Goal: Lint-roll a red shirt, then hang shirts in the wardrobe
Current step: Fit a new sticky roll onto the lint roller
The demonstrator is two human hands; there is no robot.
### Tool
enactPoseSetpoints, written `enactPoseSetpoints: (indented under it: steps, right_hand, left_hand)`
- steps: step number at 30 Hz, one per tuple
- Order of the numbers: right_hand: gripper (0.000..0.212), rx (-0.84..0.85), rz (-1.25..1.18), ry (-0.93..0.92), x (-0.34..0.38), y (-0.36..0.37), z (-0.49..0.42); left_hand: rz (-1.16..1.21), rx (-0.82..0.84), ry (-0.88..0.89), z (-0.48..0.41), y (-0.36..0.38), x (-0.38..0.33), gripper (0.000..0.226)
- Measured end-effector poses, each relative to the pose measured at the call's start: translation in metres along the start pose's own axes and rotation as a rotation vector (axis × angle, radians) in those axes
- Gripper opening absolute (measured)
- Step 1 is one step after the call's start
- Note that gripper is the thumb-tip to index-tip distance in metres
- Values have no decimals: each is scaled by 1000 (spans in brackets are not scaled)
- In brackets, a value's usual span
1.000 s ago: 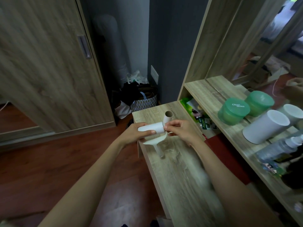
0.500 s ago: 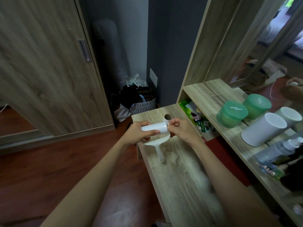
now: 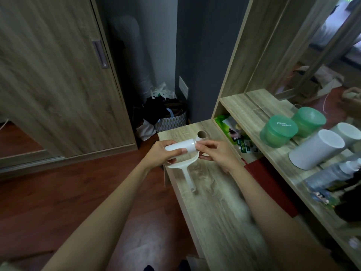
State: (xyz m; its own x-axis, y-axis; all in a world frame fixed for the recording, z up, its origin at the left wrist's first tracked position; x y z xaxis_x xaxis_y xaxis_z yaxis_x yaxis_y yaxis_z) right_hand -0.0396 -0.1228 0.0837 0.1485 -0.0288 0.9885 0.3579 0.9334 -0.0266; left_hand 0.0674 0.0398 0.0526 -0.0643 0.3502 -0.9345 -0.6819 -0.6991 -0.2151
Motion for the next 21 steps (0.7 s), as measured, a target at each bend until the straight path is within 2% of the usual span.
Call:
enactPoseSetpoints:
  steps: [5, 8, 14, 21]
  right_hand:
    - [17, 15, -13, 38, -3, 0, 1]
    - [14, 18, -15, 47, -5, 0, 0]
    - [9, -11, -27, 51, -10, -2, 0]
    - [3, 15, 115, 2, 8, -3, -2]
  left_hand:
    - [-33, 4, 6, 1, 0, 0, 37]
    - [-49, 11, 21, 1, 0, 0, 35]
    - [-199, -10, 148, 3, -5, -13, 31]
    - [-255, 156, 271, 13, 10, -30, 54]
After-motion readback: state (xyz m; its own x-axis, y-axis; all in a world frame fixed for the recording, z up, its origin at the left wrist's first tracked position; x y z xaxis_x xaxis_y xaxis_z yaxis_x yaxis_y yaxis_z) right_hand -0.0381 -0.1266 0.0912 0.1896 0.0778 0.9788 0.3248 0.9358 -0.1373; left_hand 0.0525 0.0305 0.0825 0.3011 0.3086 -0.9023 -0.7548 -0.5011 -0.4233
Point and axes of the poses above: each hand's wrist, its own z-axis away from the middle knuckle, its own y-axis out of the palm, x = y × z, the point moved 5 cm from there along -z, towards the middle knuckle, and after that the axes turned 6 degrees about -y, right-handed, at the moved point
